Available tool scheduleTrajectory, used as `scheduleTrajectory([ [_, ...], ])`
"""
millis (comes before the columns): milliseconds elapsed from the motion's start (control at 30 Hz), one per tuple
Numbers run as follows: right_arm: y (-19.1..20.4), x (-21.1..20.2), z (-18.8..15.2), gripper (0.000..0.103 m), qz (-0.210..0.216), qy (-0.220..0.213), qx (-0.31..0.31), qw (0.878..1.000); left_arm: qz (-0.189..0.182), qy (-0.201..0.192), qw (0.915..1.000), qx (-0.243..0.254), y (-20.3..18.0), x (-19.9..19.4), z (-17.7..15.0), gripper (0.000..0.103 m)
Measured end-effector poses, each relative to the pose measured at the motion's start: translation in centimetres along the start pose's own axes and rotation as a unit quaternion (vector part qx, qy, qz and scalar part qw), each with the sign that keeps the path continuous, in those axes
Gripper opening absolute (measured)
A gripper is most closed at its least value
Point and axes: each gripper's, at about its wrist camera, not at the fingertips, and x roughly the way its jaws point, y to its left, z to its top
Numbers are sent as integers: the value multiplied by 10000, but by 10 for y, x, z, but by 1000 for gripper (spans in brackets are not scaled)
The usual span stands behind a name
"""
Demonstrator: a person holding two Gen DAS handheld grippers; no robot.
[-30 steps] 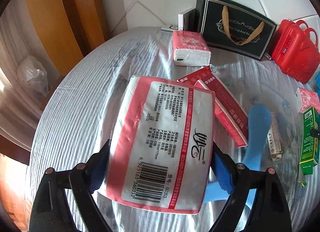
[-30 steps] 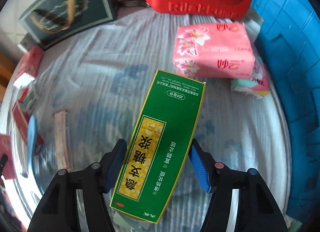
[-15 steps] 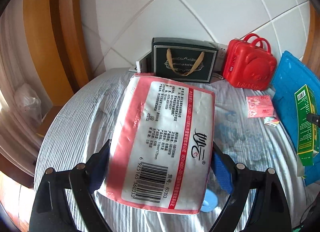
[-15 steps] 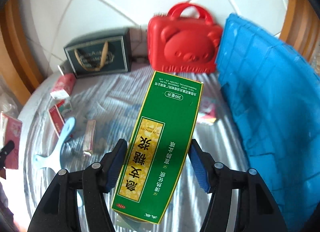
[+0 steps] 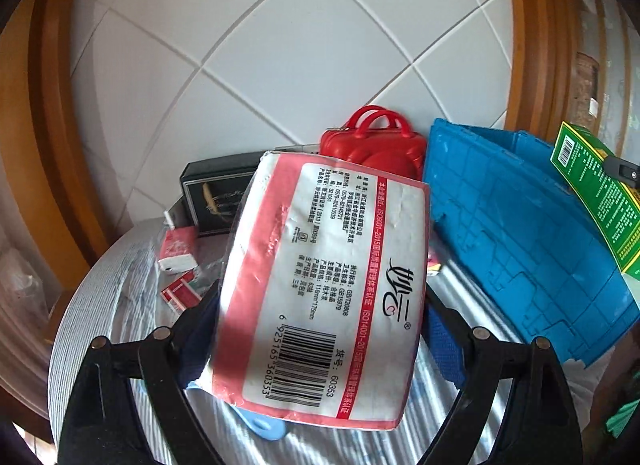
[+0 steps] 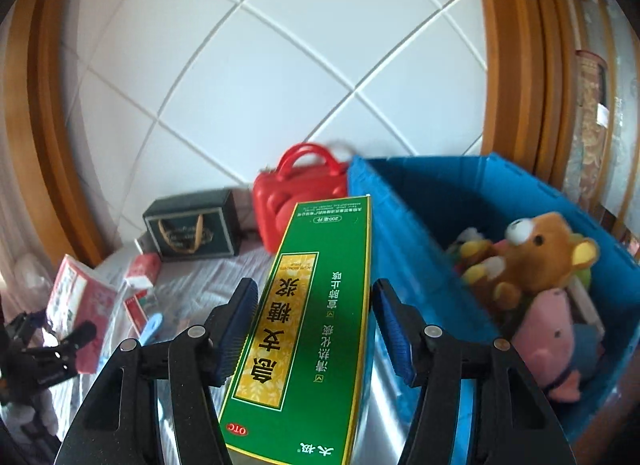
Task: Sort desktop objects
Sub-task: 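Lift and carry the tissue pack and green box toward the blue bin, then open both tools to drop the tissue pack and green box into the bin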
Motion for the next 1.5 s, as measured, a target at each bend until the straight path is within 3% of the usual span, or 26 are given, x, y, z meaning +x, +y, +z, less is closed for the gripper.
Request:
scheduleTrajectory([
  [333, -135, -51, 46, 59, -431, -607, 130, 9971, -757, -495, 9947, 494, -160, -14, 68, 90],
  [533, -225, -51, 53, 59, -838, -541, 234, 9947, -1326, -369, 9885, 619, -271, 5, 103, 90],
  [767, -304, -30, 46, 59, -1052, -325, 397, 9931, -1426, 5, 9860, 869, -368, 38, 114, 90],
  [1100, -359, 6, 24, 59, -1227, 150, 306, 9919, -1111, 372, 9865, 1141, -412, 62, 108, 92],
  [1367, -373, 27, 17, 62, -1326, 336, 154, 9905, -1055, 107, 9881, 1117, -417, 44, 114, 92],
  [1433, -376, 28, 16, 66, -1349, 339, 167, 9901, -1064, 98, 9879, 1120, -417, 41, 113, 92],
  [1500, -378, 27, 14, 83, -1330, 333, 213, 9903, -1066, 79, 9879, 1120, -417, 39, 111, 92],
])
